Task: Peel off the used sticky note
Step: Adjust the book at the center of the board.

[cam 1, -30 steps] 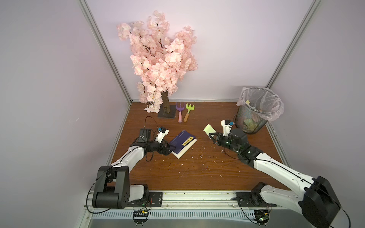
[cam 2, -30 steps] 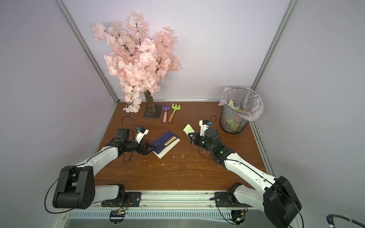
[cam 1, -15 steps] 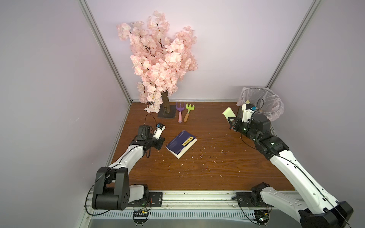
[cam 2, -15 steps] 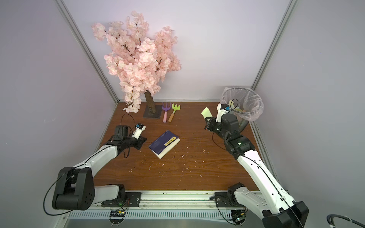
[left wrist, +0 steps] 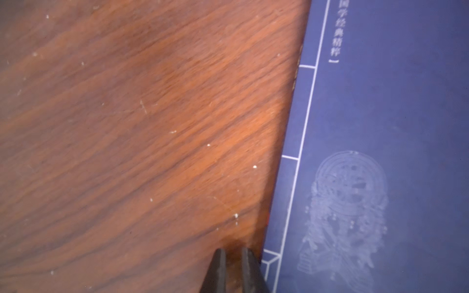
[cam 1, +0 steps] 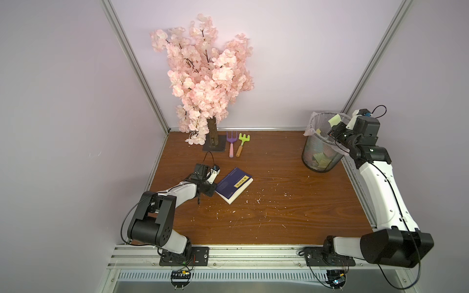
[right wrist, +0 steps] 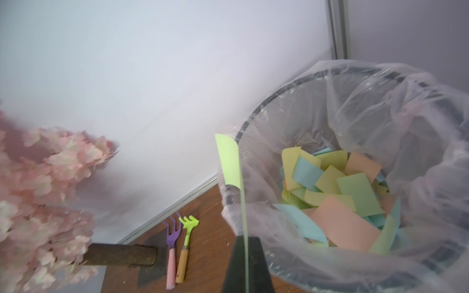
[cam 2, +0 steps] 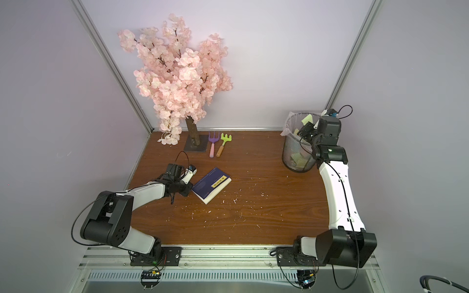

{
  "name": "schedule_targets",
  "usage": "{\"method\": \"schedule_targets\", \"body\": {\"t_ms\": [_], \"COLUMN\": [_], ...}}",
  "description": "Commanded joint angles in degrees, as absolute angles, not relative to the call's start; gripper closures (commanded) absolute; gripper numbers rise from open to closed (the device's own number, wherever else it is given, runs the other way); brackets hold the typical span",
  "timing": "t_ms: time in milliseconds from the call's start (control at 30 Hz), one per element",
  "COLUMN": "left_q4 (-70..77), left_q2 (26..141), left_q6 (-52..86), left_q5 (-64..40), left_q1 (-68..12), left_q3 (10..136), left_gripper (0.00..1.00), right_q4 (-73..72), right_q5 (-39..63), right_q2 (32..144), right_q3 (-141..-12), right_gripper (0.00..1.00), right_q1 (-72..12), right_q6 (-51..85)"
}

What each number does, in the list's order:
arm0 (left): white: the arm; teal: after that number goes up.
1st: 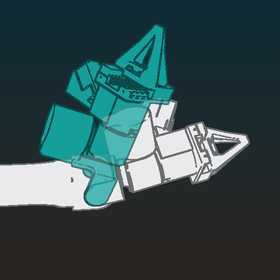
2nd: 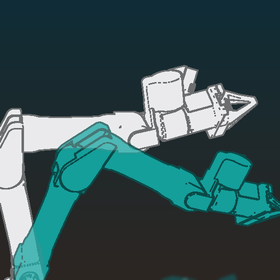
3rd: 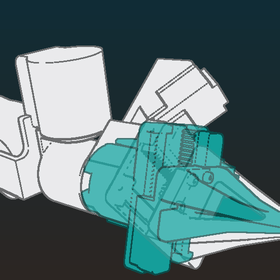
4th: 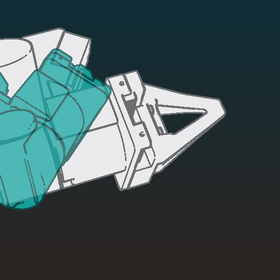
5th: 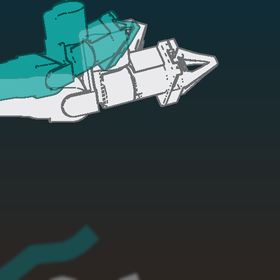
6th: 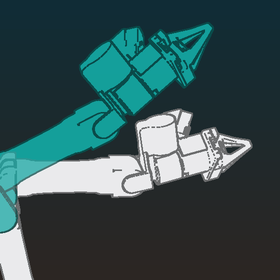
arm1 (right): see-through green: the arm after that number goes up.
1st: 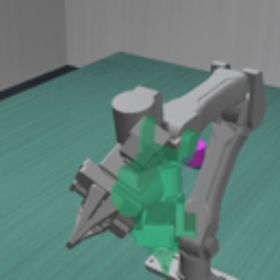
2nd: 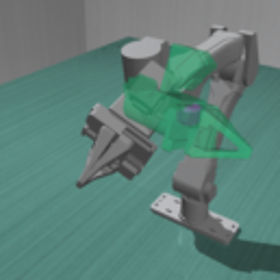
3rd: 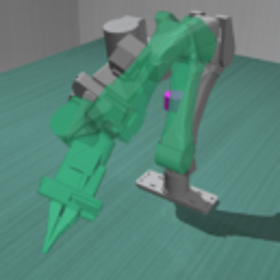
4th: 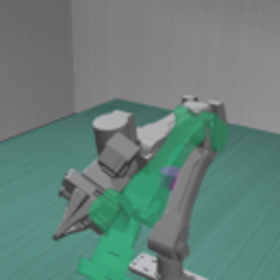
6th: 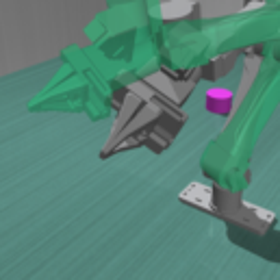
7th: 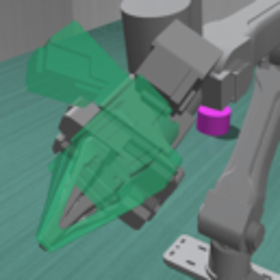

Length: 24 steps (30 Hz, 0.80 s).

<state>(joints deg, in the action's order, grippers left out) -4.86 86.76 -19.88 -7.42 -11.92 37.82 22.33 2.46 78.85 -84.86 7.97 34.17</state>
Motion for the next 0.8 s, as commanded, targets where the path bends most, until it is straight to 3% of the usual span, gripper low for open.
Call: {"method": "schedule_targets", "body": {"t_ms": [0, 133, 333, 433, 633, 767], "left_q4": [-7.9, -11.4, -14.4, -16.0, -18.2, -18.3], "left_q2": [87.1, 86.1, 82.9, 79.3, 75.0, 72.2], "left_q6": [-22.1, -24.2, -26.4, -27.1, -26.2, -24.2], "left_q5": [-9.9, -14.3, -21.0, -23.3, -23.1, -21.3], "left_q1": [-14.1, -15.6, -16.5, -16.5, -16.6, -16.5], "left_q3": [36.6, 36.2, 35.0, 34.9, 37.6, 40.1], "left_gripper": [0.83, 0.83, 0.83, 0.77, 0.66, 0.51], "right_q4": [23.9, 27.3, 34.4, 36.0, 39.3, 39.6], "right_q5": [0.5, 0.3, 0.7, 1.1, 1.3, 1.6], "right_q2": [83.5, 92.2, 103.0, 104.5, 103.9, 100.0], "right_q3": [-90.5, -98.2, -111.7, -115.4, -120.1, -119.3], "right_gripper": [1.00, 0.99, 0.64, 0.43, 0.32, 0.30], "right_q1": [10.1, 10.6, 10.6, 10.6, 10.4, 8.5], "right_q6": [31.8, 29.9, 28.2, 27.6, 26.5, 25.2]}}
